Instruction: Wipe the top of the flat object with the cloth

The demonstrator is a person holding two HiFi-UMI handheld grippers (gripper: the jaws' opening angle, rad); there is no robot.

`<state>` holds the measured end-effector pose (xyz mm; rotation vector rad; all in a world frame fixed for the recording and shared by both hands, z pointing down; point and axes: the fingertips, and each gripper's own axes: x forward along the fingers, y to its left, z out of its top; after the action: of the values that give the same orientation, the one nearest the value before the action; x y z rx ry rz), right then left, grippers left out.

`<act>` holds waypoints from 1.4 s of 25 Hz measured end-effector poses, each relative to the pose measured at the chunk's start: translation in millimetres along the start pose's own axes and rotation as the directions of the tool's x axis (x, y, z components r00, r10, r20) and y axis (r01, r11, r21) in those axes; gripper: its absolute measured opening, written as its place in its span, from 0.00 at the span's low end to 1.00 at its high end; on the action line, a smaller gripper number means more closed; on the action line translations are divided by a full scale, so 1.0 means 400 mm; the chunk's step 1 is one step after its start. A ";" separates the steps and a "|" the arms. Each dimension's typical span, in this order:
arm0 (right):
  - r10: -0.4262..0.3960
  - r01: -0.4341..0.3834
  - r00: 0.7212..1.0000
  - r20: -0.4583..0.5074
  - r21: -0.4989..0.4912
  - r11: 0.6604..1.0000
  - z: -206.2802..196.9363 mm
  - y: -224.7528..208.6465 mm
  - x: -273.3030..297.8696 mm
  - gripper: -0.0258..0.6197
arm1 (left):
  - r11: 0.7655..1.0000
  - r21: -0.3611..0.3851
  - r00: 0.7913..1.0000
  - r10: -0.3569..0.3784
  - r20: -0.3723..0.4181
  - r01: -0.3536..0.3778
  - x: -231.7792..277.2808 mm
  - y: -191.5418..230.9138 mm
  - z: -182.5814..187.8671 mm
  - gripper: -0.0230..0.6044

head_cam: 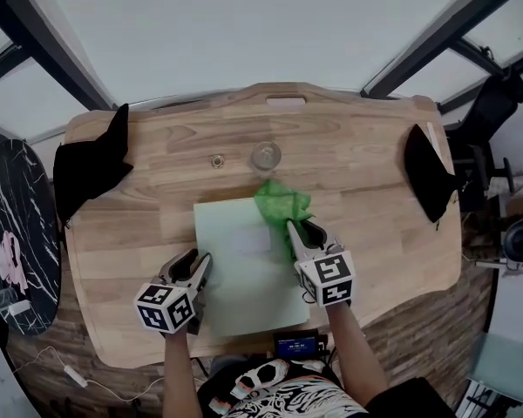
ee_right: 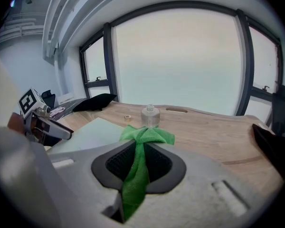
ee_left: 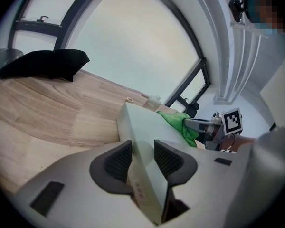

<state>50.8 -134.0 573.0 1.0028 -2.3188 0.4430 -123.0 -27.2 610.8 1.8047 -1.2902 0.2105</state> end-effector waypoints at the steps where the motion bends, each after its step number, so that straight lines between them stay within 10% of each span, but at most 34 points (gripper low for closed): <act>1: 0.003 -0.003 1.000 -0.006 0.001 1.000 -0.002 -0.001 0.004 0.13 | 1.000 -0.006 1.000 0.002 0.000 -0.002 0.000 0.000 0.000 0.27; 35: 0.045 -0.062 0.977 -0.207 -0.074 0.995 -0.022 0.038 0.068 0.13 | 0.999 -0.026 0.998 0.045 -0.032 -0.046 0.007 0.004 -0.003 0.27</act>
<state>27.6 -134.3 595.6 0.8178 -2.1645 0.4487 -122.8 -28.4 614.0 1.7441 -1.3072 0.2442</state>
